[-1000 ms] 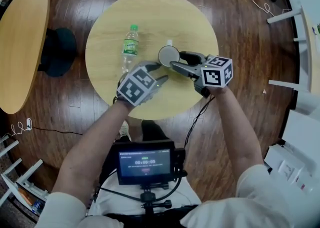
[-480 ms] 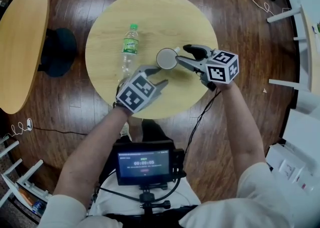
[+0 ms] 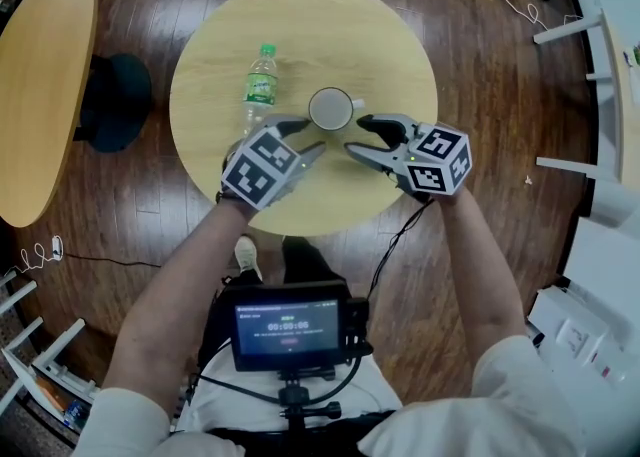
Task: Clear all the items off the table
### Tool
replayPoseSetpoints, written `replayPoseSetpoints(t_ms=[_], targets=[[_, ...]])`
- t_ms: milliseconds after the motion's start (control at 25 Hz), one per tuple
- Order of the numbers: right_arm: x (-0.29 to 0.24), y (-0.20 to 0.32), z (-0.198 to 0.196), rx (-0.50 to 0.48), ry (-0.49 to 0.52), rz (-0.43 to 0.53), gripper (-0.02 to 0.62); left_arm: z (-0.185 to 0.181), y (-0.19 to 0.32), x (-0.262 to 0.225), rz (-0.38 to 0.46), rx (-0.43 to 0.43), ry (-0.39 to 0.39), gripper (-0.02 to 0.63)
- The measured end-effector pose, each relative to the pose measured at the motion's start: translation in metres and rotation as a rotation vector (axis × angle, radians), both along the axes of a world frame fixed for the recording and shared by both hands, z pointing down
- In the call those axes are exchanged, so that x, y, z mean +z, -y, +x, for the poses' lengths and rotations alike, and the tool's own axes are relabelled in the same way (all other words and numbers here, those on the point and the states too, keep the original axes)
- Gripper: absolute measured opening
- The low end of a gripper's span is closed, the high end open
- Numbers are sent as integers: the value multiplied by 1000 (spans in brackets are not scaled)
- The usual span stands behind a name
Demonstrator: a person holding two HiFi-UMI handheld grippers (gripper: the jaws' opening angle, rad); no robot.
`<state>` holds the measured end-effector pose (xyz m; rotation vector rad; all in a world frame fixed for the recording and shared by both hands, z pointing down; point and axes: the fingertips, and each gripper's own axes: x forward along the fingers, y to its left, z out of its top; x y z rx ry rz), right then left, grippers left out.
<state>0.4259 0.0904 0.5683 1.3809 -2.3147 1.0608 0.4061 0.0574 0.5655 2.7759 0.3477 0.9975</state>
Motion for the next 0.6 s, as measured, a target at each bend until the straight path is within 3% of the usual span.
replayPoseSetpoints(t_ms=[80,160,320,600], targets=[[-1,-2,18,33,-75,26,239,-2,4,-1,1,-11,-3,181],[4,2,40,28,-220,42,239,-5,8,-2,-1,-23,-6,181],[33,17,48,-125,-487,45,198,-10,6,-2,-13,-25,-3,181],[40,38,32,-279,-589,107,131,-6,6,0,-20,-9,-4,181]])
